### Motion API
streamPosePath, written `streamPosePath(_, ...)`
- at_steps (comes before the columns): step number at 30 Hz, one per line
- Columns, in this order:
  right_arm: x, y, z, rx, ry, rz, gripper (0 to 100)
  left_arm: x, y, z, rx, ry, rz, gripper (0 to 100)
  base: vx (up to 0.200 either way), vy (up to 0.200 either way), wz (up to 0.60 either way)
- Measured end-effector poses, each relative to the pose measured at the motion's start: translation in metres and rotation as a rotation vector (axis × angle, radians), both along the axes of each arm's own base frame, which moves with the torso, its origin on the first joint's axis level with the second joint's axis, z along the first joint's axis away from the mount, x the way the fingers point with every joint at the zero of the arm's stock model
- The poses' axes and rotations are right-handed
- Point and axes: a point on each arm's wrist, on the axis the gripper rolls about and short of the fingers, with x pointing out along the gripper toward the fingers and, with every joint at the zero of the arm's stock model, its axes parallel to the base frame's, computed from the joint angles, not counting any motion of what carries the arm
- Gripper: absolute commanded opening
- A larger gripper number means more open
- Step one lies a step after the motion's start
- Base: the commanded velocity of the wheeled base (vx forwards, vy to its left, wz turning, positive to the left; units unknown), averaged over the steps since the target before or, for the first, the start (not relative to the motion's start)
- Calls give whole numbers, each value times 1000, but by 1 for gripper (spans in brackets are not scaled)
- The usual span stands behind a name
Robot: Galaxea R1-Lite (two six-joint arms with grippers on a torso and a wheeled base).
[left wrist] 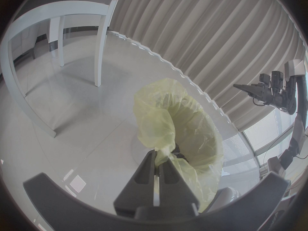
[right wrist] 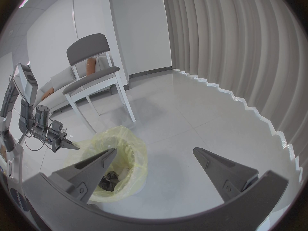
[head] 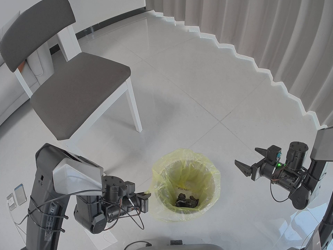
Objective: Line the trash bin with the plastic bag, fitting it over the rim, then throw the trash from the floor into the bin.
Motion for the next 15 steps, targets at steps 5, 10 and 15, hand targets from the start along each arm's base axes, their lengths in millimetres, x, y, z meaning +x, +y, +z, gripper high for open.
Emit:
streamPosePath(5,7,-2,-3,-13,-10,-8,100,9,-4,-12,111,58,-5,0,0,0,0)
streamPosePath(10,16,-4,-6,-22,-10,-12,100,32,-18,-11,150,42,-20,0,0,0,0)
streamPosePath(15,22,-6,-9,-25,-2,-12,100,51,-33,-11,183,55,-40,0,0,0,0)
